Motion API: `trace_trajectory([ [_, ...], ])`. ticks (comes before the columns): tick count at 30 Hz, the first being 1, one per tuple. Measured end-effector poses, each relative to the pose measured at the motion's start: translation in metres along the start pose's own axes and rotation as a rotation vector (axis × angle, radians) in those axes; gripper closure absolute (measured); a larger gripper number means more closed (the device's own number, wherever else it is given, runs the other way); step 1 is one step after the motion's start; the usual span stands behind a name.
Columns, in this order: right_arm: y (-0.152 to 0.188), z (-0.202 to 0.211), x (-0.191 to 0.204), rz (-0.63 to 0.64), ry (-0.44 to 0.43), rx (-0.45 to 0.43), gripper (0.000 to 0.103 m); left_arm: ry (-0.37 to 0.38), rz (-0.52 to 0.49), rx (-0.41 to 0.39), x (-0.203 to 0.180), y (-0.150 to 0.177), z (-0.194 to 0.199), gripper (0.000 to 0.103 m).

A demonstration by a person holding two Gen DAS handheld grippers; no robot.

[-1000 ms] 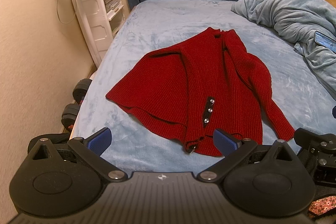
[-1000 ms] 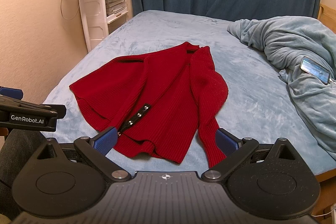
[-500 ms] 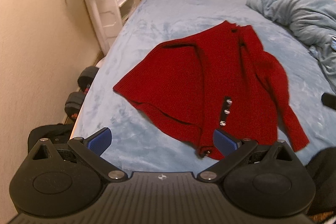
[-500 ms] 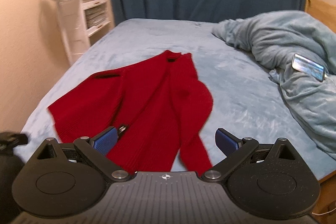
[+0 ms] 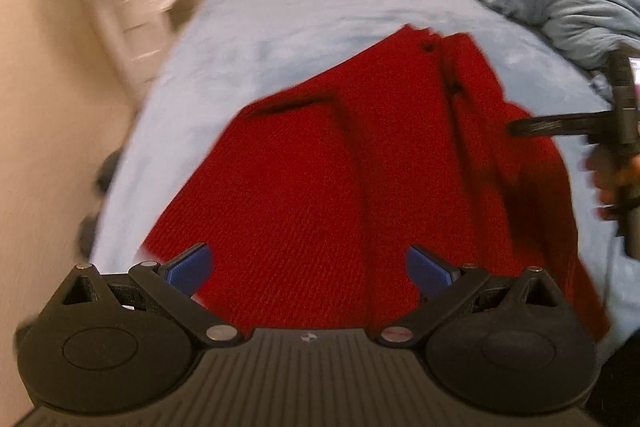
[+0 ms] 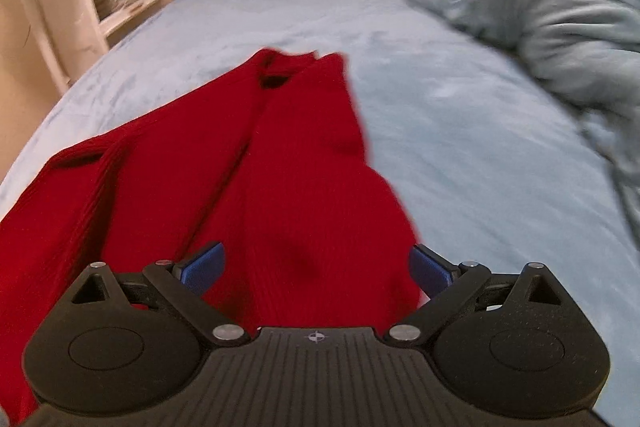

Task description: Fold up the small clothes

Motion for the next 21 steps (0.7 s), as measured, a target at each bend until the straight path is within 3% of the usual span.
trace_trajectory([
  [1, -0.004, -0.019, 0.002, 0.008, -0.007, 0.042, 0.006, 0.024, -0.031, 0.005, -0.008, -0.016, -0.025, 0.0],
  [2, -0.005, -0.038, 0.001, 0.02, -0.002, 0.089, 0.013, 0.055, -0.058, 0.02, -0.016, -0.032, -0.053, 0.0],
  [4, -0.009, -0.045, -0.008, 0.013, -0.034, 0.091, 0.066, 0.11, -0.105, 0.079, -0.033, -0.058, -0.112, 0.0],
  [5, -0.014, -0.042, -0.018, -0.021, -0.038, 0.085, 0.087, 0.129, -0.107, 0.109, -0.041, -0.068, -0.14, 0.0],
  [8, -0.032, -0.023, -0.062, -0.12, -0.055, 0.001, 0.088, 0.177, -0.097, 0.231, -0.06, -0.082, -0.217, 0.002],
  [9, -0.037, -0.018, -0.074, -0.116, -0.035, -0.028, 0.088, 0.189, -0.085, 0.278, -0.062, -0.081, -0.237, 0.009],
  [10, -0.043, -0.016, -0.088, -0.116, -0.011, -0.049, 0.088, 0.181, -0.063, 0.312, -0.062, -0.079, -0.254, 0.051],
  [12, -0.056, -0.017, -0.117, -0.129, 0.038, -0.071, 0.089, 0.153, -0.002, 0.296, -0.053, -0.086, -0.262, 0.083],
  [13, -0.062, -0.019, -0.129, -0.13, 0.067, -0.079, 0.089, 0.175, 0.05, 0.28, -0.043, -0.093, -0.26, 0.09],
  [15, -0.075, -0.024, -0.148, -0.142, 0.119, -0.098, 0.089, 0.156, 0.157, 0.234, -0.015, -0.108, -0.254, 0.091],
  [18, -0.1, -0.028, -0.167, -0.137, 0.177, -0.146, 0.089, 0.04, 0.234, 0.074, 0.035, -0.144, -0.237, 0.091],
  [21, -0.128, -0.043, -0.175, -0.116, 0.209, -0.159, 0.09, -0.037, 0.335, -0.005, 0.093, -0.172, -0.235, 0.092],
])
Point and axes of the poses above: each gripper's, at about its wrist camera, not at the fingertips, and z roughly against the way its jaws point, x to its left, y to its underside, the point moved 1 cm from there along -z, roughly the way its jaws point, and after that the axes turned 12 degrees about -x, right-handed, at the moved point
